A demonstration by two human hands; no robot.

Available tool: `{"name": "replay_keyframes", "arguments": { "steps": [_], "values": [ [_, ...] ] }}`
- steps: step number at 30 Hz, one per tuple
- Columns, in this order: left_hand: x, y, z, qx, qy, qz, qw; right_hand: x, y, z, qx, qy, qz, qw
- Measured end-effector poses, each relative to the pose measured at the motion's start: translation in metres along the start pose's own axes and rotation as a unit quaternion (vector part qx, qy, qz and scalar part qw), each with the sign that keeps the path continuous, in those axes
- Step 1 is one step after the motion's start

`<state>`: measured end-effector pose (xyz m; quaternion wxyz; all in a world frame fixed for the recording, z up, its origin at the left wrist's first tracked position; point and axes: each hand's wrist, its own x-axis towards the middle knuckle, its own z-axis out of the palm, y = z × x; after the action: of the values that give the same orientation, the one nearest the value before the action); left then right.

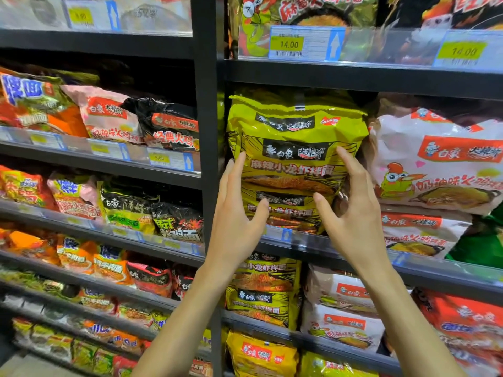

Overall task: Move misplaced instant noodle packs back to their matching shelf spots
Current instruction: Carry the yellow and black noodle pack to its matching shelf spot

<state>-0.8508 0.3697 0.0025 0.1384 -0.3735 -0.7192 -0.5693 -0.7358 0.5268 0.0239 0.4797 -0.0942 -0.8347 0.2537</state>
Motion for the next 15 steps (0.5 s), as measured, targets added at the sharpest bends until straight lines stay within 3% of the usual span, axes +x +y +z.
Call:
{"name": "replay_keyframes", "arguments": {
  "steps": [15],
  "values": [
    [-0.012, 0.005, -0.012, -0.006, -0.026, -0.015, 1.0, -0.012, -0.004, -0.018, -0.029, -0.025, 0.0, 0.999]
  ]
}}
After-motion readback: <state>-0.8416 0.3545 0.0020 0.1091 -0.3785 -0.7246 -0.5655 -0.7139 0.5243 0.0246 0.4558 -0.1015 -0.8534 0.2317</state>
